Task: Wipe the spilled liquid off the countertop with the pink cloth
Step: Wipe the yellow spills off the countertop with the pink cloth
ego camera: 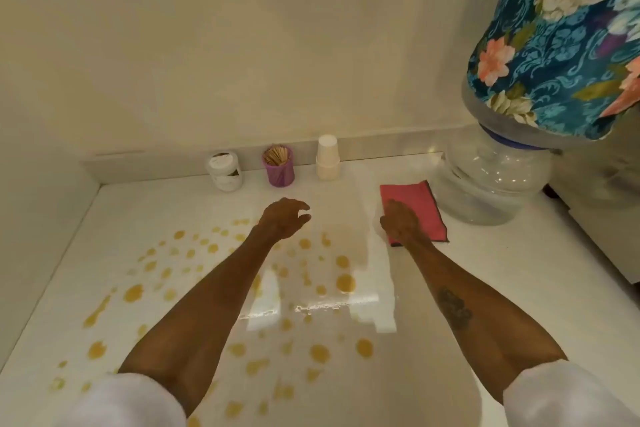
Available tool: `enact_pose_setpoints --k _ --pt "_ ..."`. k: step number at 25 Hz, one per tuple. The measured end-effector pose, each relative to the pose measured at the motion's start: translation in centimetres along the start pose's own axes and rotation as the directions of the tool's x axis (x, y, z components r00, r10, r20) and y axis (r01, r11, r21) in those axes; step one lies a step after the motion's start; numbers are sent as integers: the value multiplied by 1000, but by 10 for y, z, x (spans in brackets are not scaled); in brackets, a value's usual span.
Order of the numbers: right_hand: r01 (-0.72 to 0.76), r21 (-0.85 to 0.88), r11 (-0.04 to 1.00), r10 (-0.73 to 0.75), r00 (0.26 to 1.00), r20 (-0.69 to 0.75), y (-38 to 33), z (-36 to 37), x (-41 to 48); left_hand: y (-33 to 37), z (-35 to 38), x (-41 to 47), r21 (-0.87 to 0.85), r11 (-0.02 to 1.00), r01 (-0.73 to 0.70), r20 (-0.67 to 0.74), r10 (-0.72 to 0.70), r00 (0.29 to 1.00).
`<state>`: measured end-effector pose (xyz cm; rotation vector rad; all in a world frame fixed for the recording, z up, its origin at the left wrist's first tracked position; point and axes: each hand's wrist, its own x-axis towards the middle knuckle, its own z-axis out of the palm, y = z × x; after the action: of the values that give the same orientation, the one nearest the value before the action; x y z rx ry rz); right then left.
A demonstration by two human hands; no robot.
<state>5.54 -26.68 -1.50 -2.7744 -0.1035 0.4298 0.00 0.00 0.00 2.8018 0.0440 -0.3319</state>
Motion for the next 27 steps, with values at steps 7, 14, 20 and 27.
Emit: enact_pose_setpoints --k 7,14,20,27 --pt "34 -116 993 -37 999 -19 24 22 3 6 31 1 109 994 33 86 -42 995" --pt "-29 -112 993 24 999 -46 6 26 4 -17 33 -13 122 992 36 56 -43 998" --pt "-81 -12 997 82 996 23 -32 28 -7 -55 19 -31 85 995 58 26 -61 998" --pt "55 115 992 -65 994 85 -103 49 -31 -132 7 -70 70 990 119 -21 -118 993"
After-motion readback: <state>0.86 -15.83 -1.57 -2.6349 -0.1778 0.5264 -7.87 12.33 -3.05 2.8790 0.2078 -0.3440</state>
